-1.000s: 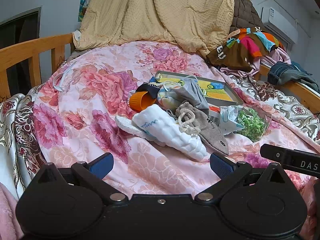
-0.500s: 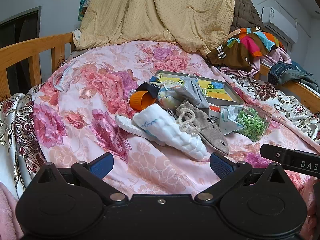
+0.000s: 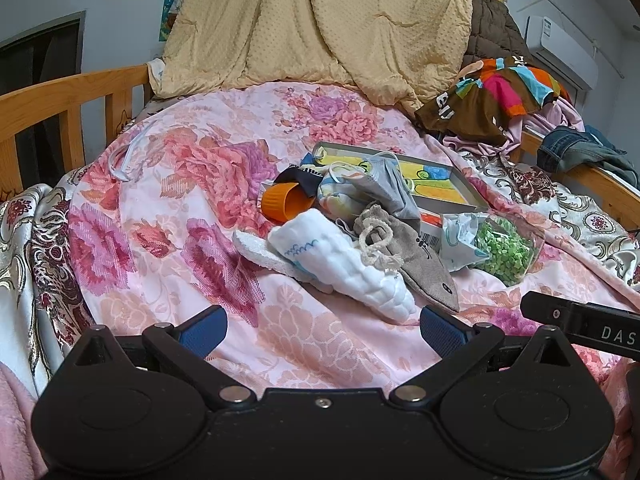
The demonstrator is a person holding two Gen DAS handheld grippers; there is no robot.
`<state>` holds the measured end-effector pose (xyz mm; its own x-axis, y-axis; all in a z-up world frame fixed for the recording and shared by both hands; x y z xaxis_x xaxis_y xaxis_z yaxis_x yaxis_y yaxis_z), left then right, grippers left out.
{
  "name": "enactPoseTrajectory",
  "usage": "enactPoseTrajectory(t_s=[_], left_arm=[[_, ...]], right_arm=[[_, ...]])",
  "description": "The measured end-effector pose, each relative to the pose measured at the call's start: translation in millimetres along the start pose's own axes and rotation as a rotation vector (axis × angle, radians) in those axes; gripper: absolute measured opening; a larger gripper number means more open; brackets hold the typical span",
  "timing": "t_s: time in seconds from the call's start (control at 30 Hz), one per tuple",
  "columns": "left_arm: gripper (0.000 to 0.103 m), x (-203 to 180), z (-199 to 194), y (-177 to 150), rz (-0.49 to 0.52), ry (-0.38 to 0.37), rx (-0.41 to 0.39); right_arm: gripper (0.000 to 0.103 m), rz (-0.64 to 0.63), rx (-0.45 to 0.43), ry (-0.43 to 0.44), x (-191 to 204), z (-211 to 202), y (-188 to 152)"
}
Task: Organize soft objects
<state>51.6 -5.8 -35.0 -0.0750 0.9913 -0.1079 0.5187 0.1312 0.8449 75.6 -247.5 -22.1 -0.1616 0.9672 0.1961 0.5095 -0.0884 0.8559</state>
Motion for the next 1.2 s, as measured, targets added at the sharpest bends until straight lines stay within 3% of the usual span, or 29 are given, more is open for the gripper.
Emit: enactPoseTrajectory(t_s=[0.8, 1.0, 1.2], left_arm=[[0.102, 5, -2, 5, -0.07, -0.035, 0.018], [0.102, 14, 2, 25, -0.08, -0.04, 0.01], [0.102, 21, 24, 48, -0.065, -0.033, 0.043]], right_arm=[[0.103, -0.007, -0.007, 0.007, 4, -1, 0], [0.103, -0.019, 0.004, 0.026, 5, 1, 7], [0.103, -0.114, 0.016, 0.068, 10, 23, 28]])
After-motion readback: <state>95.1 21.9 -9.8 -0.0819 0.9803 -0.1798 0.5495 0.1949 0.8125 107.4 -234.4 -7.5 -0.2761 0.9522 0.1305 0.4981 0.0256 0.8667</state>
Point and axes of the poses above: each gripper's, at about its wrist camera, not at the fingertips, and z roughly the way its jaws point, x to its left, y to its top, the point moved 6 cm from there along z, roughly the way its jaws point, and after that the axes turned 4 degrees about y, right-handed, at the moved point
